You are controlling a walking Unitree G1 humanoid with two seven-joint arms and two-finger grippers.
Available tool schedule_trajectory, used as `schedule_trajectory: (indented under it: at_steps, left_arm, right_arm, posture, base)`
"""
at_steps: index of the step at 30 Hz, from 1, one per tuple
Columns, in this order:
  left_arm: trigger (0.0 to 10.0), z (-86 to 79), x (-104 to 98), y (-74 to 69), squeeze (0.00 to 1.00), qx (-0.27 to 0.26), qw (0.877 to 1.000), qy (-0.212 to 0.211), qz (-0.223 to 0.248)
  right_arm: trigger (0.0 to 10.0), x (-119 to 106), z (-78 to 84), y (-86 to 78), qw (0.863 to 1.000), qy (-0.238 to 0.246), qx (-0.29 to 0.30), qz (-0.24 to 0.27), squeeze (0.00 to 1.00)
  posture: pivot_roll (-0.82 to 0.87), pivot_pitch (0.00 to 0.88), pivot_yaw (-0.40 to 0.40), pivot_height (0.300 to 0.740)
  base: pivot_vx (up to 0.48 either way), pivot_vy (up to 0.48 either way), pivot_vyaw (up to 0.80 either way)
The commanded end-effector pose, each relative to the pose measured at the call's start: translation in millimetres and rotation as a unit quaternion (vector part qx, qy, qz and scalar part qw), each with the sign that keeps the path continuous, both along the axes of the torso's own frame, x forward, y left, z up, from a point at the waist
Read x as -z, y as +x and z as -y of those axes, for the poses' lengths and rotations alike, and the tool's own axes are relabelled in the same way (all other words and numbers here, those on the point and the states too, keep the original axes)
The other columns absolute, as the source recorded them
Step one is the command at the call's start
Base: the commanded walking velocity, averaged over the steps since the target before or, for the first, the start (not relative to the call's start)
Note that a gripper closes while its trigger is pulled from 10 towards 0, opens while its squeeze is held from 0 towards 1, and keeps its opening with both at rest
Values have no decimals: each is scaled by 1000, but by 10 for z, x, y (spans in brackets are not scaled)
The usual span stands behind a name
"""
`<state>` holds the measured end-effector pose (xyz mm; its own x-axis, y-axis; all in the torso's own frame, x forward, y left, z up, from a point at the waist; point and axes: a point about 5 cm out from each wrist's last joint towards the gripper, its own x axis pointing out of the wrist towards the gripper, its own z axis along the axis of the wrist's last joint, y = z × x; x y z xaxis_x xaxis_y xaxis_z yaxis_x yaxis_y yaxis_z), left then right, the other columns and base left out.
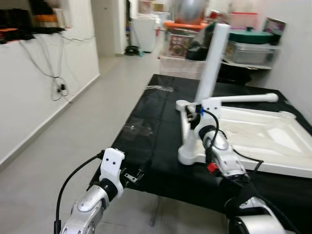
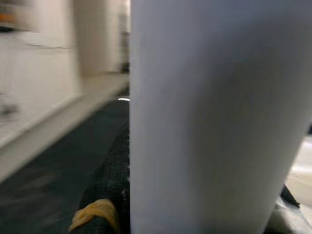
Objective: Building children table
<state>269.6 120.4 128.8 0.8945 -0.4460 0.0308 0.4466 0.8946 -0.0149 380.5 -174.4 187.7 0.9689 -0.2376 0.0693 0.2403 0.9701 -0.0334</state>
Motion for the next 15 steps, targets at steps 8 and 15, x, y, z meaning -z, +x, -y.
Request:
schedule_trajectory:
  at_steps: [8,15]
  left_arm:
    - [10000,4,47,18,0,-1,1000,8,-10]
    - [10000,5,62,5,0,-5,1000,6,-12]
  right_arm:
    - [0,259,-22,-211,990,25,133,-28,0]
    - [10000,232,-188,-168,995,22,92,-39,0]
  posture:
    - [78,0,-87,740]
    - [77,0,-94,740]
  base:
    - [0,0,0]
    - [0,0,0]
